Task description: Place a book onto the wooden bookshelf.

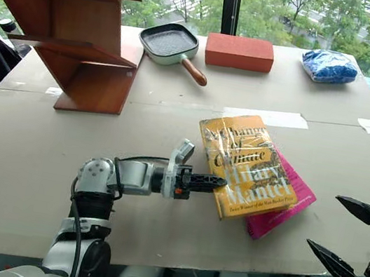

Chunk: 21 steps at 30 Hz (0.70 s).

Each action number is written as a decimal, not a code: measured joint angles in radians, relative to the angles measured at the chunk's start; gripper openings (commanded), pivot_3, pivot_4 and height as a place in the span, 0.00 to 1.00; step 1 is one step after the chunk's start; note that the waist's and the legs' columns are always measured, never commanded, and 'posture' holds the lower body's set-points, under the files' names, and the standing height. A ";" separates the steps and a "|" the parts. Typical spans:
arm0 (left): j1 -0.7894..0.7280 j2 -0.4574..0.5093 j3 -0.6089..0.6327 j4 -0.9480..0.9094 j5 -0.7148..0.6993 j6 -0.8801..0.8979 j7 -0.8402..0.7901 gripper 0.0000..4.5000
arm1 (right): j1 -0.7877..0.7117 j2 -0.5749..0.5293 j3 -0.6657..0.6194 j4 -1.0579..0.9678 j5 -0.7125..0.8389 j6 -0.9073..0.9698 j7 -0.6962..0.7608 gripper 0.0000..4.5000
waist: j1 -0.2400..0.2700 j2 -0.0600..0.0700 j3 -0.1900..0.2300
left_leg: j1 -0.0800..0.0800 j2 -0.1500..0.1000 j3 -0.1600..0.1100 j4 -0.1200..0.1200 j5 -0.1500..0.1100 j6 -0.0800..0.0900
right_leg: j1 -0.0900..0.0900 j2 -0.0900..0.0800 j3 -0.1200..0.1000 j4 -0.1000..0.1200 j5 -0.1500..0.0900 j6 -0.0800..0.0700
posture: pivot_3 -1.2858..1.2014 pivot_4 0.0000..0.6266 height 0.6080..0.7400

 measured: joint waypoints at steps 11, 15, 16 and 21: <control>-0.272 0.619 -0.310 -0.354 0.696 -0.719 -0.583 0.01 | -0.344 -0.093 0.183 0.040 0.093 0.096 -0.171 1.00 | -0.002 0.000 0.002 | 0.001 0.000 0.004 -0.006 0.001 -0.001 | 0.000 0.001 0.003 -0.006 0.003 -0.004 | 0.52 0.24 1.00; -0.327 0.787 -0.371 -0.293 0.984 -1.001 -0.672 0.01 | -0.555 -0.093 0.338 0.087 0.046 0.122 -0.292 1.00 | 0.001 -0.001 0.004 | -0.004 0.000 0.001 -0.008 0.001 -0.001 | -0.004 0.002 0.000 -0.009 0.003 -0.004 | 0.52 0.24 1.00; -0.344 0.829 -0.383 -0.269 1.058 -1.072 -0.683 0.01 | -0.601 -0.089 0.368 0.101 0.044 0.133 -0.322 1.00 | 0.001 -0.001 0.005 | -0.005 0.000 0.001 -0.009 0.001 -0.001 | -0.005 0.002 0.000 -0.010 0.004 -0.003 | 0.52 0.24 1.00; -0.410 0.976 -0.387 -0.167 1.349 -1.363 -0.713 0.01 | -0.798 -0.087 0.501 0.186 0.079 0.239 -0.391 1.00 | 0.003 -0.001 0.005 | -0.009 0.000 0.000 -0.010 0.001 0.000 | -0.006 0.000 -0.002 -0.015 0.006 0.000 | 0.52 0.24 1.00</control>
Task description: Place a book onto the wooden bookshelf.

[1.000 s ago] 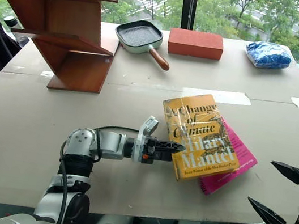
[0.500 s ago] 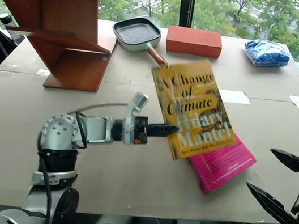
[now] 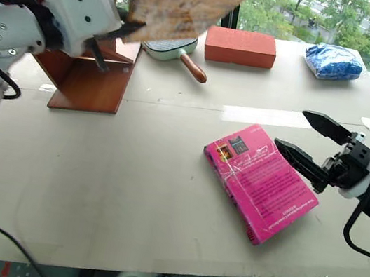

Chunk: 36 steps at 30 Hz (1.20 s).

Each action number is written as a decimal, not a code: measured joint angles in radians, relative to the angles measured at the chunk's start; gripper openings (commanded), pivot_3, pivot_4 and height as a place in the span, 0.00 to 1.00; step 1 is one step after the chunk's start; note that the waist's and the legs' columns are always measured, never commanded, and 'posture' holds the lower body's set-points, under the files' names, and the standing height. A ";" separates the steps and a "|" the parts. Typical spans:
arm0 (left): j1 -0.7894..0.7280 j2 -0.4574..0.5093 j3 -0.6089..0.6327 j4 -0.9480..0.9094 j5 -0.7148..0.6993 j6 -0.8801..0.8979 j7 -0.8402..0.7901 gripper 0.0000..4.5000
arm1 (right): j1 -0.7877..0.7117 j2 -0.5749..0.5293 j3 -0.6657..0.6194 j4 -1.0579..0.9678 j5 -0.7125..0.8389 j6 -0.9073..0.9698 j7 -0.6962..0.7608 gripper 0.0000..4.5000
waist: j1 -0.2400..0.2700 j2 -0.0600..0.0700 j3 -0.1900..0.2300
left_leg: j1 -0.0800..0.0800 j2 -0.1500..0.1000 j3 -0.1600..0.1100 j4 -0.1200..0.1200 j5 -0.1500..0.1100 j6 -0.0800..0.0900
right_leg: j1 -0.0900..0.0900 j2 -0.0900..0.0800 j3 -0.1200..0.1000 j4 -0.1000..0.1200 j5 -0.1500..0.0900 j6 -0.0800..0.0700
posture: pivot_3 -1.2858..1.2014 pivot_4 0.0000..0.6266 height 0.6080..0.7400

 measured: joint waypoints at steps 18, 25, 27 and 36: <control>0.270 0.186 0.232 -0.079 0.291 -0.024 -0.046 0.01 | -0.400 0.146 0.171 0.147 0.079 0.134 -0.016 1.00 | -0.031 0.000 0.002 | -0.008 0.000 -0.002 0.002 0.000 0.001 | -0.008 0.001 -0.005 0.008 0.001 0.001 | 0.52 0.24 1.00; 0.385 0.226 0.313 -0.108 0.345 0.022 -0.052 0.01 | -0.406 0.166 0.177 0.177 0.043 0.129 0.016 1.00 | -0.032 0.000 0.002 | -0.007 0.000 -0.001 0.004 0.000 0.001 | -0.012 0.001 -0.003 0.016 0.001 0.001 | 0.52 0.24 1.00; 0.441 0.265 0.358 -0.101 0.375 0.027 -0.064 0.01 | -0.407 0.174 0.177 0.177 0.038 0.128 0.023 1.00 | -0.034 0.001 0.003 | -0.007 0.000 0.000 0.004 0.000 0.001 | -0.013 0.002 -0.002 0.017 0.001 0.001 | 0.52 0.24 1.00; 0.528 0.284 0.371 0.002 0.442 -0.006 -0.041 0.01 | -0.408 0.191 0.180 0.176 -0.035 0.120 0.003 1.00 | -0.035 0.002 0.003 | -0.006 0.000 0.001 0.004 0.000 0.000 | -0.013 0.003 -0.001 0.018 0.001 0.001 | 0.52 0.24 1.00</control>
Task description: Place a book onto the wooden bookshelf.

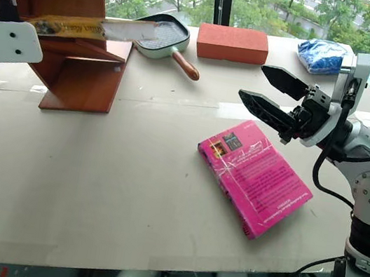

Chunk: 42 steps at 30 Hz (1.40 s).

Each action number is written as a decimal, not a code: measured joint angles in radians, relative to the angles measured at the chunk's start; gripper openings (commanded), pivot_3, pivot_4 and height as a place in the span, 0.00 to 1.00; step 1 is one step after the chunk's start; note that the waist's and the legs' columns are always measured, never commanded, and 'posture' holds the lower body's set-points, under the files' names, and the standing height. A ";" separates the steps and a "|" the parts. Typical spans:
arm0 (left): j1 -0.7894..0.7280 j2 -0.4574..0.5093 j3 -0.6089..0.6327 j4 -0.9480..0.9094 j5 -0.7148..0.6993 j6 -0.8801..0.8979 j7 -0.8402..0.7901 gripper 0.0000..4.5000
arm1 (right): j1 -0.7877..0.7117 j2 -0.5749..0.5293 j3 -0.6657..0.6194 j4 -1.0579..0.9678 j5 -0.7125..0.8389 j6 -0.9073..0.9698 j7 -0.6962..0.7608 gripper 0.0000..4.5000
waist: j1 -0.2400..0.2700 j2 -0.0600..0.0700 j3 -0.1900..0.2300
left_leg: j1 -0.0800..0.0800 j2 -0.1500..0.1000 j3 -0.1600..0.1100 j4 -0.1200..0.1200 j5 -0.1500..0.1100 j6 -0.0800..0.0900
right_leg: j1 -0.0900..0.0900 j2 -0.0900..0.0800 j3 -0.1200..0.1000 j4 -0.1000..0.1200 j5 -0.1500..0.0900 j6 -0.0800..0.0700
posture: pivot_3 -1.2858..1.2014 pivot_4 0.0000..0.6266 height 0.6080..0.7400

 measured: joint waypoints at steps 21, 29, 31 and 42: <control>-0.088 0.032 -0.131 0.127 0.108 0.022 0.019 0.01 | -0.017 0.051 0.011 -0.092 -0.065 0.005 -0.138 1.00 | -0.018 0.000 0.000 | 0.000 0.000 0.000 0.000 0.000 0.000 | 0.000 0.000 0.000 0.001 0.000 0.000 | 0.52 0.24 1.00; -0.034 0.053 -0.104 0.067 0.127 0.136 -0.030 0.28 | -0.016 0.059 0.026 -0.090 -0.086 0.002 -0.131 1.00 | -0.027 0.000 0.000 | 0.000 0.000 0.002 0.000 0.000 0.000 | -0.003 0.002 0.003 0.003 0.000 0.000 | 0.52 0.24 1.00; -0.017 0.056 -0.086 0.063 0.131 0.166 -0.040 0.49 | -0.016 0.062 0.029 -0.086 -0.091 0.001 -0.130 1.00 | -0.028 0.000 0.000 | 0.000 0.001 0.003 0.000 0.000 0.000 | -0.003 0.002 0.004 0.004 0.000 0.000 | 0.52 0.24 1.00; 0.076 0.048 0.051 -0.043 0.125 0.303 -0.117 0.98 | -0.022 0.076 0.032 -0.067 -0.122 -0.021 -0.096 1.00 | -0.023 0.000 0.000 | -0.001 0.001 0.003 0.004 0.000 0.000 | -0.003 0.003 0.004 0.006 0.000 0.000 | 0.52 0.24 1.00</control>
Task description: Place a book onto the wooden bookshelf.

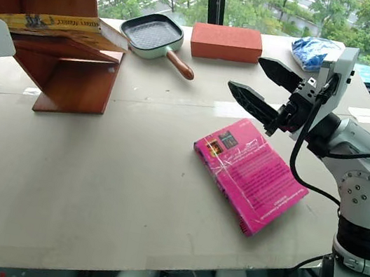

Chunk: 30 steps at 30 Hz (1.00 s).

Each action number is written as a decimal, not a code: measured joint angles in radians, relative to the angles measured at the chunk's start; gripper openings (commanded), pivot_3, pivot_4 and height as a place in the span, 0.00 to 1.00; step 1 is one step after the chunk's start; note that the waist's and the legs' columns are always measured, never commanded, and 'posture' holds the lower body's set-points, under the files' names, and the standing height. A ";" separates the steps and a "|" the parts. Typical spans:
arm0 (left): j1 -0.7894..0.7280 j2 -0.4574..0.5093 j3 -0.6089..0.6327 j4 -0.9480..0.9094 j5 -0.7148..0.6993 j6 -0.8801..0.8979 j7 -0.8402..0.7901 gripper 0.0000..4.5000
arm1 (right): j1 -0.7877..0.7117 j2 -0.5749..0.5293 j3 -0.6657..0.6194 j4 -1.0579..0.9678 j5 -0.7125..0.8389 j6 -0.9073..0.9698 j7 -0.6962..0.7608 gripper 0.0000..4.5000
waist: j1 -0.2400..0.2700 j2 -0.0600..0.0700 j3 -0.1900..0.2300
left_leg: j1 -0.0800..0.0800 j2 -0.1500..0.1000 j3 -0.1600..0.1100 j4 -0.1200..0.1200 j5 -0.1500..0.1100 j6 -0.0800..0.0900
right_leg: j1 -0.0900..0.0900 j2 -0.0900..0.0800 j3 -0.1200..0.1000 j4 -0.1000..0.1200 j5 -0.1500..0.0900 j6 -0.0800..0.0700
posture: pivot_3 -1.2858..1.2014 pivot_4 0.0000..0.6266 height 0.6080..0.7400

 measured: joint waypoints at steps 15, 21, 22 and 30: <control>-0.332 -0.399 0.209 -0.475 -0.632 0.689 -0.219 0.98 | 0.097 -0.057 -0.005 0.027 -0.068 -0.038 0.075 1.00 | 0.007 -0.003 -0.001 | 0.001 0.000 -0.003 0.012 0.000 0.000 | 0.005 0.000 -0.001 0.008 0.000 0.000 | 0.52 0.24 1.00; -0.001 -0.836 0.157 -0.676 -0.780 0.752 -0.071 0.98 | 0.441 -0.110 -0.036 0.014 -0.207 -0.174 0.148 1.00 | 0.001 0.001 -0.004 | 0.007 0.001 0.001 0.009 0.000 0.000 | 0.009 0.000 0.005 0.007 0.000 0.000 | 0.52 0.24 1.00; 0.091 -0.863 0.127 -0.679 -0.781 0.734 -0.057 0.98 | 0.491 -0.111 -0.053 0.022 -0.230 -0.203 0.161 1.00 | -0.001 -0.001 -0.003 | 0.009 0.002 0.002 0.009 0.000 0.000 | 0.008 0.001 0.009 0.007 0.000 0.000 | 0.52 0.24 1.00; 0.555 -1.001 0.070 -0.532 -0.725 0.154 0.043 0.98 | 0.872 -0.119 -0.165 0.010 -0.350 -0.417 0.258 1.00 | 0.024 0.001 -0.004 | 0.022 0.010 0.008 0.009 -0.001 0.000 | 0.023 0.003 0.010 -0.001 -0.005 -0.001 | 0.52 0.24 1.00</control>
